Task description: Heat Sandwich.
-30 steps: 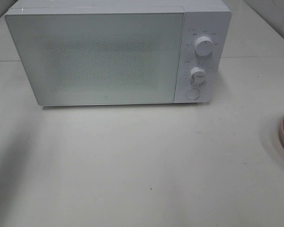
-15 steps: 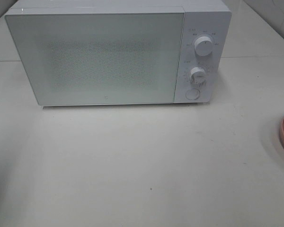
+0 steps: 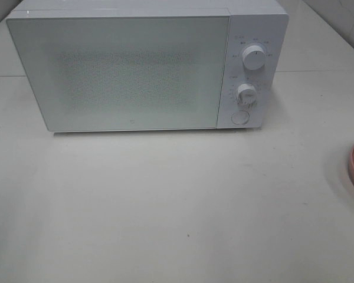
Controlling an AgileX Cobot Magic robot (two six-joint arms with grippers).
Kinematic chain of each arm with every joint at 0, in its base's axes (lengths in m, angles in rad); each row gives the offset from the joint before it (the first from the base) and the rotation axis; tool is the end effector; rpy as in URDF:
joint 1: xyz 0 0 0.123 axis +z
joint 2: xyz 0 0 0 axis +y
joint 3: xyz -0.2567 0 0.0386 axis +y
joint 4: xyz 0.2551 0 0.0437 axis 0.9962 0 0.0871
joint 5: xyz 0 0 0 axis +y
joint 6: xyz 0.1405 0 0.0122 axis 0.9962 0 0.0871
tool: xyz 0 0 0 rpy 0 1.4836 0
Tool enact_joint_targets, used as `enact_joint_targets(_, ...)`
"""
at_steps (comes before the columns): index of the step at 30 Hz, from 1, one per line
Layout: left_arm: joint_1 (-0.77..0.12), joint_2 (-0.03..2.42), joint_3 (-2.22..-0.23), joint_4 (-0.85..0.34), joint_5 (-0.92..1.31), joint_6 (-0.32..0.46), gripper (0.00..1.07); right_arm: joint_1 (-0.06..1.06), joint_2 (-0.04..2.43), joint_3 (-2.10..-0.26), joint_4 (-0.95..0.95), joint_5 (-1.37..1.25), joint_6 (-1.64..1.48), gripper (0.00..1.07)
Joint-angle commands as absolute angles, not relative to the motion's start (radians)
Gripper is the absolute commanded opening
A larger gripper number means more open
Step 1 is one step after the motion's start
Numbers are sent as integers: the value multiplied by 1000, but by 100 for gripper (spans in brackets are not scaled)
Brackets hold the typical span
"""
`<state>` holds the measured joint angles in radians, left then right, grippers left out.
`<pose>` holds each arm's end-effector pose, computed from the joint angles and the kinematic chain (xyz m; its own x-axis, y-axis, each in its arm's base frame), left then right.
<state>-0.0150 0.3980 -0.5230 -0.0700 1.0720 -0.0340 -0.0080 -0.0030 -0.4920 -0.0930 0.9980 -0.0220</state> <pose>0.1178 -0.0104 0.2266 -0.7589 -0.0560 -0.6487 0.0039 0.9959 -0.0905 0.0755 -0.0116 0.2639 -0.4068 -0.0690 -0.9109 0.0501 0.9940 -0.0976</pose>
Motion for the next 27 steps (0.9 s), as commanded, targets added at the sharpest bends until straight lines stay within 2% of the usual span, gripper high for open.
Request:
enact_joint_targets(1, -12, 313, -518, -63, 1072, -33, 99, -12, -32, -495, -98, 992, -14, 75)
enact_joint_targets(17, -11, -25, -518, -32, 1072, -33, 99, -12, -32, -495, -98, 992, -14, 75)
enact_joint_targets(27, -11, -29, -518, -31, 1072, -33, 98, -12, -32, -495, -98, 992, -14, 75)
